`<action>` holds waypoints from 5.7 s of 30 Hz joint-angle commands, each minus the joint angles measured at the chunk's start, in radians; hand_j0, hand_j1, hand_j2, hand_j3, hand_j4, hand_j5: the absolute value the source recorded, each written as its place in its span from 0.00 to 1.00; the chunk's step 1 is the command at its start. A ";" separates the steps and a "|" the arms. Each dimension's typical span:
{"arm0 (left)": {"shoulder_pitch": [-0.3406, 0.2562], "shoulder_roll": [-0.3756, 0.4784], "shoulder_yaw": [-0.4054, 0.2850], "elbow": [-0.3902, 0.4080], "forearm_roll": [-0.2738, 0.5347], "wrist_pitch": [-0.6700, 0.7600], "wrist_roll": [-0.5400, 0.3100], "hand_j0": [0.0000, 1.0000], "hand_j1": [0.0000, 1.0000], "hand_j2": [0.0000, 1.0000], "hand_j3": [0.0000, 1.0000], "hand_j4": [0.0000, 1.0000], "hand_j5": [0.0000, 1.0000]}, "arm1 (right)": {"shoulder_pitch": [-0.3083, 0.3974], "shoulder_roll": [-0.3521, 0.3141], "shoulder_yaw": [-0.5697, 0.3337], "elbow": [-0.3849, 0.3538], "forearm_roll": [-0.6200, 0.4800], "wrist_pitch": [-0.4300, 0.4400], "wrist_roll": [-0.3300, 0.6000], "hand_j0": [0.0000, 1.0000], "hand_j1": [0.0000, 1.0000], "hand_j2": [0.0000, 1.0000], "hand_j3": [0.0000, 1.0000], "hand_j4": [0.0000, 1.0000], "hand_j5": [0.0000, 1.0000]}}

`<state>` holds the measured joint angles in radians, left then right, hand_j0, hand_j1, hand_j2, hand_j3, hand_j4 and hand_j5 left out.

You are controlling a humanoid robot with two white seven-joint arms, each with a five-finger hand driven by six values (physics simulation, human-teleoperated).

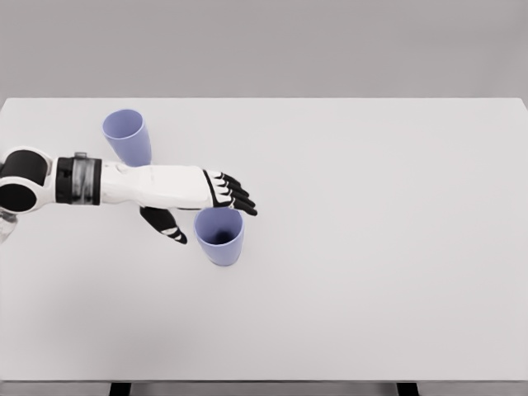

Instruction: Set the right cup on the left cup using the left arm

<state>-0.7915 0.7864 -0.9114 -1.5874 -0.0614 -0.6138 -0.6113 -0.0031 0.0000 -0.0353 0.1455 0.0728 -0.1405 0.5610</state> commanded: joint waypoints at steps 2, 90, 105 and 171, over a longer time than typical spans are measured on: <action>0.002 -0.013 0.002 0.000 0.003 0.003 0.000 1.00 1.00 1.00 1.00 1.00 1.00 | 0.000 0.000 0.000 0.000 0.001 -0.001 0.000 1.00 1.00 1.00 1.00 1.00 1.00; -0.219 0.148 -0.027 0.222 0.259 0.003 0.000 0.52 0.52 0.52 0.52 0.52 0.52 | 0.000 0.000 0.000 0.000 0.001 -0.001 0.000 1.00 1.00 1.00 1.00 1.00 1.00; -0.373 0.145 -0.149 0.375 0.252 0.003 0.000 0.52 0.52 0.52 0.52 0.52 0.52 | 0.002 0.000 0.000 0.000 0.001 -0.001 0.000 1.00 1.00 1.00 1.00 1.00 1.00; -0.483 -0.050 -0.242 0.816 0.216 0.003 0.000 0.53 0.53 0.53 0.53 0.53 0.53 | 0.000 0.000 0.000 -0.001 0.002 -0.001 0.000 1.00 1.00 1.00 1.00 1.00 1.00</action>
<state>-1.2732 0.7378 -1.1565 -0.7707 0.1488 -0.6134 -0.6114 -0.0015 0.0000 -0.0353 0.1454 0.0728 -0.1406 0.5611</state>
